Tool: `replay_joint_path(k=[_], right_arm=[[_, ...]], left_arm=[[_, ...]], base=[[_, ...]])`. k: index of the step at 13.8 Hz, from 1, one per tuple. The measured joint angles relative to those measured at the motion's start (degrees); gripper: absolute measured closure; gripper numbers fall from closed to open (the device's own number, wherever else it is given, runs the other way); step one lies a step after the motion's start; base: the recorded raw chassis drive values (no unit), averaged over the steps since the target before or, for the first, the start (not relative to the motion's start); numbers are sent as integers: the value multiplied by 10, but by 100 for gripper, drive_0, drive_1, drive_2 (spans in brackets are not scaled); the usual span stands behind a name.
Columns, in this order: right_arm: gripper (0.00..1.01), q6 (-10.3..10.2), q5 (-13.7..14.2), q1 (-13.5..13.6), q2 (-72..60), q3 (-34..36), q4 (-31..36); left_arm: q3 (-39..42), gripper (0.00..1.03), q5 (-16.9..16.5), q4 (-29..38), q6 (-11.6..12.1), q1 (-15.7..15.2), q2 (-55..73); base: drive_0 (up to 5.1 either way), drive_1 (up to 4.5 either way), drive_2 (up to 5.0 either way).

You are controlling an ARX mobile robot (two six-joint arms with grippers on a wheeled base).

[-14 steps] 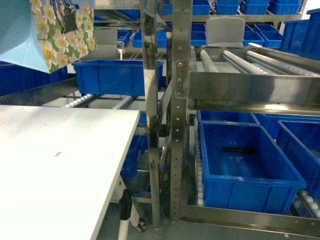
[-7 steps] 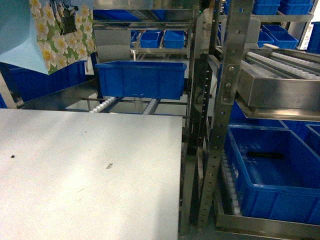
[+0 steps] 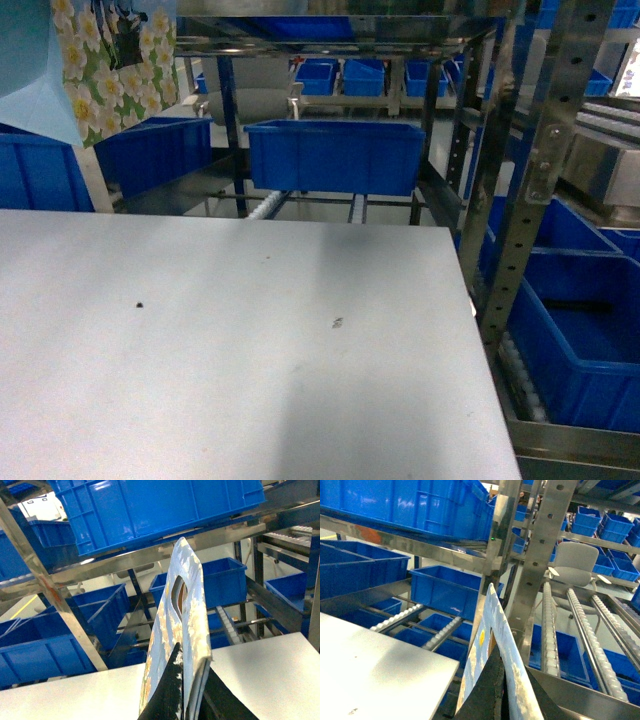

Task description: Move flower gift bag to table near conveyor

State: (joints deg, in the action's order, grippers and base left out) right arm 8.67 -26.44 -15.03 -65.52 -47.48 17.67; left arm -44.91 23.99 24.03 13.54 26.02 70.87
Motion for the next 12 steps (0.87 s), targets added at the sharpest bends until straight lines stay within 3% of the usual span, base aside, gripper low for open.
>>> replay_joint_path(k=[12], right_arm=[[99,0,-1,0,0,0,3]], left_arm=[[0,101,0,1,0,0,0]], base=[[-468,133,367]])
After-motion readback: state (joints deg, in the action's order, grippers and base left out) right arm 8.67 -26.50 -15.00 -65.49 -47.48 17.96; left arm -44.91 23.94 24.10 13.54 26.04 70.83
